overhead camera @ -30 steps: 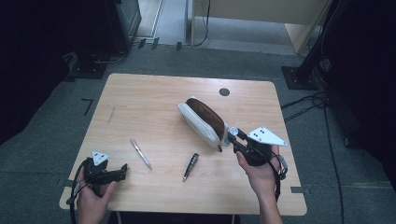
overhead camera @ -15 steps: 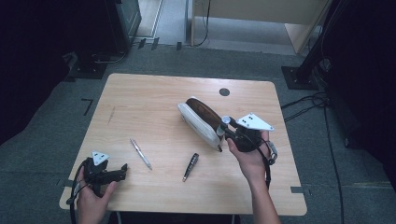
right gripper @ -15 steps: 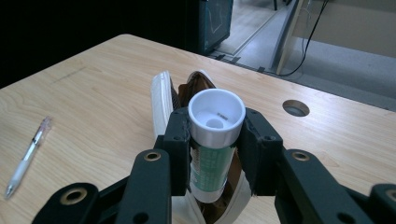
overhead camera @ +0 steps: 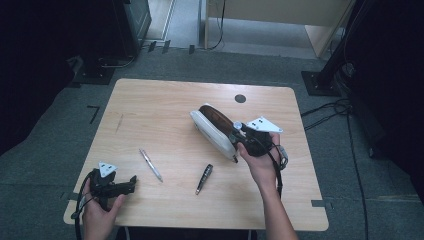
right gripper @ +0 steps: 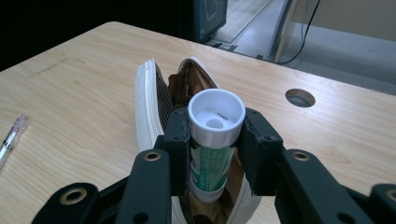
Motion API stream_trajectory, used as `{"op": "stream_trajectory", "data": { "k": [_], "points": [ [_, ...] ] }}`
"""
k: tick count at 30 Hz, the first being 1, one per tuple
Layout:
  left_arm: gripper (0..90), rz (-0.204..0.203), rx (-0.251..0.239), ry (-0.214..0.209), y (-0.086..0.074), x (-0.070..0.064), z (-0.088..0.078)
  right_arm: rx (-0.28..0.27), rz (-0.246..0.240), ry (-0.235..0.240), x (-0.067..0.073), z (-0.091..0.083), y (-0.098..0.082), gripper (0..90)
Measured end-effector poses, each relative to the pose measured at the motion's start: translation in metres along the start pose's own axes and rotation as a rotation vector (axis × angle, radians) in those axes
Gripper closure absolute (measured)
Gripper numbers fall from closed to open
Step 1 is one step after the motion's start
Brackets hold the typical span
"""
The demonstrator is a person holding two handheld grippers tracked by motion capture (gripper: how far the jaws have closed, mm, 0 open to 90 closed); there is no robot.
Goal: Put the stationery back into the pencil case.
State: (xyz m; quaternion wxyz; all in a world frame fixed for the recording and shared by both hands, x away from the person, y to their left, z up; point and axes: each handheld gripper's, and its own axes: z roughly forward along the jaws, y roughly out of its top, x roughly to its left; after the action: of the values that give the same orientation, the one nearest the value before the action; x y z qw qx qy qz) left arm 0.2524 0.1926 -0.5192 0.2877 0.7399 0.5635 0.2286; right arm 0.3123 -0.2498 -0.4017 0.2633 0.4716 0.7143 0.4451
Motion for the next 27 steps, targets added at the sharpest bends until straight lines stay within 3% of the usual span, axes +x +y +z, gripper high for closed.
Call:
{"op": "stream_trajectory", "data": {
  "k": [9, 27],
  "points": [
    [0.0, 0.0, 0.0, 0.0, 0.0, 0.0, 0.0, 0.053, 0.014, 0.02, 0.003, 0.02, -0.002, 66.0],
    [0.0, -0.001, 0.0, -0.001, 0.0, 0.0, 0.0, 0.077, 0.043, 0.019, -0.002, 0.039, 0.002, 65.6]
  ]
}}
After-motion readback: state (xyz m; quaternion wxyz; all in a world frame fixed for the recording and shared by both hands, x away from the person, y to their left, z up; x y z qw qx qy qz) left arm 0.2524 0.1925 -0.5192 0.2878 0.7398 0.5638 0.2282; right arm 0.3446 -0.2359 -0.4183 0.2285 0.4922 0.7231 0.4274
